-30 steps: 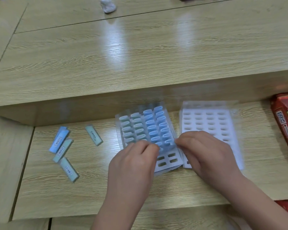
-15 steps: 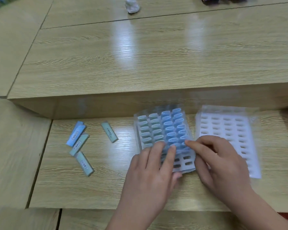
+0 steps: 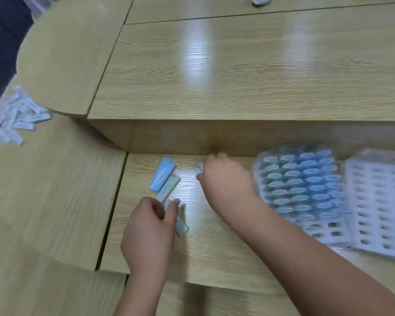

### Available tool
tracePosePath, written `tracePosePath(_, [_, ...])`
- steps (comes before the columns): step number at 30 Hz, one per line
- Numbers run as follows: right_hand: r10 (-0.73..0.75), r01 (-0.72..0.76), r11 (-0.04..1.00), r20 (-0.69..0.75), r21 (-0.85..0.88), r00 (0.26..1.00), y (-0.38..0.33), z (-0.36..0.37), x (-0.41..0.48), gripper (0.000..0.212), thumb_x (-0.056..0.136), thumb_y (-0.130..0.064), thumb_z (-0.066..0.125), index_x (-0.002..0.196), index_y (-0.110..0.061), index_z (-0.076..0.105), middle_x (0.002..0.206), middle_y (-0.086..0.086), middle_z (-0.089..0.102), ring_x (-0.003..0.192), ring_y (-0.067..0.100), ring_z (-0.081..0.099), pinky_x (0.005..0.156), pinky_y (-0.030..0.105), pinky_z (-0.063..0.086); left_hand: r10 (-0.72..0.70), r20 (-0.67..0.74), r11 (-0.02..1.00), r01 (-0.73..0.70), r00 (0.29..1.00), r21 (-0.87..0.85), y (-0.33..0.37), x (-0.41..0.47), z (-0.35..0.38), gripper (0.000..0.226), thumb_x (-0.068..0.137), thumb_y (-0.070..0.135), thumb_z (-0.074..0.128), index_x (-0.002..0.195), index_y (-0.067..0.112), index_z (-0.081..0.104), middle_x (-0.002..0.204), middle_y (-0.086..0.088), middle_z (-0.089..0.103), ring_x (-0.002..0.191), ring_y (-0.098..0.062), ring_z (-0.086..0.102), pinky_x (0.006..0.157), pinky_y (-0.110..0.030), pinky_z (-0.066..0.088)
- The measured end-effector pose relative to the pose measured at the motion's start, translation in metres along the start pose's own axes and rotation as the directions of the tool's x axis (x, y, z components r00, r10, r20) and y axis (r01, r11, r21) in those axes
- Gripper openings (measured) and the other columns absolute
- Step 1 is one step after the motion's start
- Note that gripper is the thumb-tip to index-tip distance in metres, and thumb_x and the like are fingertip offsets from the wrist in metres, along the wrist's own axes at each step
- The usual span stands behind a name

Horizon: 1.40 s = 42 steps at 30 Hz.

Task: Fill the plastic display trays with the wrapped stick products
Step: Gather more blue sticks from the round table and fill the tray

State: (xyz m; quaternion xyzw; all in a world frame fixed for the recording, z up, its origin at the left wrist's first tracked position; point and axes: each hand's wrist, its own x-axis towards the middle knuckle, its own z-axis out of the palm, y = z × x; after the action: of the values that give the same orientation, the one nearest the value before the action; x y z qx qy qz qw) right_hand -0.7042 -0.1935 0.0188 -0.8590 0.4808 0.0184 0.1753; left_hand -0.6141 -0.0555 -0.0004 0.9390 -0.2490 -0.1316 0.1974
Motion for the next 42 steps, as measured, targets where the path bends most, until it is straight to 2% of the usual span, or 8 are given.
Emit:
tracePosePath(5, [0.05,-0.065,0.987,-0.106,-0.146,0.993,-0.003,0.018,0.013,0.023,0.1,-0.033,0.053,0.113,-0.015,0.056,0.111,0.007,0.058,0.096,0.027,0.063,0.06,0.032,0.035,0.016,0.056,0.999,-0.017,0.998,0.029,-0.003,0.004,0.008,0.029,0.084,0.053,0.067,0.089,0.029,0.053,0.086,0.009,0.06,0.074,-0.021,0.058,0.055,-0.031,0.035])
tracePosePath(10, [0.048,-0.041,0.996,-0.087,0.074,0.995,0.002,0.02,0.002,0.014,0.096,-0.034,0.055,0.106,-0.025,0.054,0.105,-0.001,0.06,0.097,0.025,0.062,0.061,0.03,0.033,-0.006,0.105,0.979,0.027,0.995,-0.202,-0.005,0.005,0.012,0.022,0.083,0.038,0.076,0.08,0.029,0.056,0.076,0.012,0.064,0.069,-0.005,0.06,0.059,-0.029,0.044])
tracePosePath(14, [0.059,-0.017,0.951,-0.127,0.308,0.99,0.013,-0.002,-0.025,0.025,0.091,-0.036,0.061,0.115,-0.034,0.057,0.106,-0.011,0.066,0.098,0.015,0.063,0.072,0.032,0.049,0.083,0.101,0.923,-0.038,0.991,-0.384,0.003,-0.002,-0.003,0.015,0.084,0.032,0.075,0.08,0.03,0.06,0.075,0.015,0.066,0.067,0.0,0.06,0.059,-0.027,0.043])
tracePosePath(20, [0.159,0.034,0.613,-0.166,0.79,0.973,0.055,-0.062,-0.11,0.022,0.077,-0.035,0.071,0.097,-0.042,0.065,0.089,-0.027,0.065,0.078,0.0,0.065,0.065,0.011,0.049,0.329,0.095,0.766,-0.206,0.94,-0.609,0.05,-0.047,-0.036,0.005,0.086,0.043,0.074,0.091,0.041,0.074,0.084,0.012,0.068,0.068,-0.007,0.058,0.06,-0.008,0.043])
tracePosePath(26, [0.342,0.007,0.45,-0.18,0.893,0.922,0.148,-0.092,-0.168,0.026,0.067,-0.036,0.079,0.091,-0.028,0.072,0.093,-0.005,0.076,0.078,0.008,0.072,0.066,0.011,0.052,0.552,0.072,0.624,-0.354,0.831,-0.697,0.095,-0.1,-0.032,0.016,0.077,0.04,0.068,0.092,0.041,0.074,0.082,0.009,0.07,0.058,-0.007,0.057,0.056,-0.009,0.042])
tracePosePath(33, [0.265,0.041,0.524,-0.208,0.851,0.942,0.192,-0.056,-0.184,0.016,0.079,-0.03,0.075,0.093,-0.034,0.069,0.094,-0.005,0.072,0.087,0.012,0.072,0.075,0.016,0.055,0.736,0.0,0.61,-0.663,0.677,-0.433,0.111,-0.133,0.002,0.017,0.079,0.035,0.067,0.096,0.039,0.068,0.088,0.032,0.058,0.07,0.013,0.048,0.067,0.0,0.035])
tracePosePath(37, [0.107,0.154,0.717,-0.326,0.68,0.939,0.197,-0.039,-0.179,0.022,0.084,-0.019,0.071,0.097,-0.036,0.063,0.101,-0.016,0.066,0.091,0.009,0.069,0.074,0.012,0.053,0.769,-0.026,0.603,-0.74,0.638,-0.299,0.105,-0.141,0.022,0.013,0.085,0.032,0.064,0.094,0.031,0.074,0.093,0.02,0.067,0.077,-0.004,0.056,0.069,-0.011,0.042])
tracePosePath(42, [0.046,0.215,0.741,-0.367,0.636,0.929,0.2,-0.032,-0.173,0.025,0.085,-0.018,0.069,0.1,-0.036,0.062,0.104,-0.023,0.063,0.098,0.005,0.066,0.076,0.015,0.054,0.776,-0.043,0.616,-0.77,0.63,-0.163,0.101,-0.146,0.037,0.016,0.089,0.032,0.062,0.093,0.027,0.077,0.093,0.014,0.068,0.078,-0.016,0.059,0.065,-0.025,0.046])
